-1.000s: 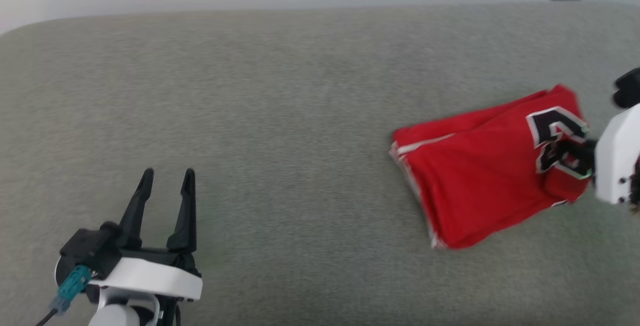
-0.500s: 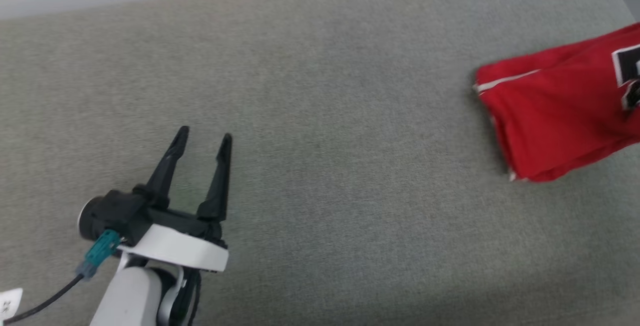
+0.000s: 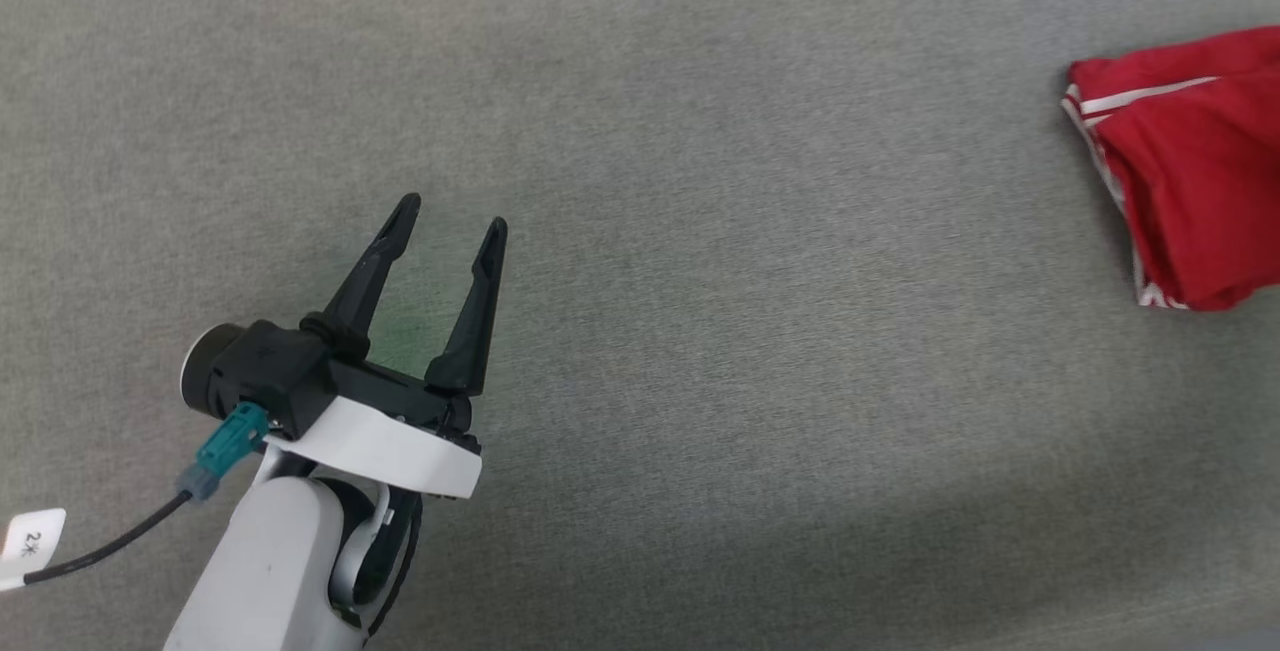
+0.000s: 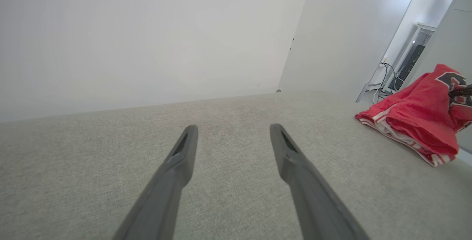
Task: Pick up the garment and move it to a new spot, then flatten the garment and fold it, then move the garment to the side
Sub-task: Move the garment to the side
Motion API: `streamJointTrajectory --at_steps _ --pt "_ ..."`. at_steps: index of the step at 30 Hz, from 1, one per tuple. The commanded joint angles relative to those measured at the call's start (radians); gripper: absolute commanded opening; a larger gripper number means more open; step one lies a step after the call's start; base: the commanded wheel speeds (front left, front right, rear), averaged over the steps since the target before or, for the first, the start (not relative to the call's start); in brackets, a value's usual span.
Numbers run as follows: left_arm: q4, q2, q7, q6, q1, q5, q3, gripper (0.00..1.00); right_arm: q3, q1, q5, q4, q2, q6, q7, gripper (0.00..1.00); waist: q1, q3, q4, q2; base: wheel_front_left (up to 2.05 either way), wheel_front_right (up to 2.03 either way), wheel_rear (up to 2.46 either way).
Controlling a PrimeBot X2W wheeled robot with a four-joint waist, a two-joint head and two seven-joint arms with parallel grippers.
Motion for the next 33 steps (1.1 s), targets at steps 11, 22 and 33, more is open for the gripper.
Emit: streamJointTrajectory --at_steps 11,22,33 --pt "0.011 0.007 -0.005 -0.003 -0.022 -0.014 0.016 1.0 -0.06 -0.088 -0.107 0.234 0.091 0.0 -0.117 1.0 0.0 0.027 0.04 0.0 0.0 0.0 0.0" --pt "-0.001 0.008 -0.005 -0.003 0.038 -0.004 0.086 1.0 -0.068 -0.125 -0.109 0.283 0.121 0.0 -0.199 1.0 0.0 -0.032 0.05 0.0 0.0 0.0 0.0" --pt "-0.019 -0.011 -0.005 -0.003 0.124 0.026 0.152 1.0 -0.026 -0.051 -0.037 0.189 0.211 0.0 -0.329 1.0 0.0 -0.131 0.081 0.0 0.0 0.0 0.0"
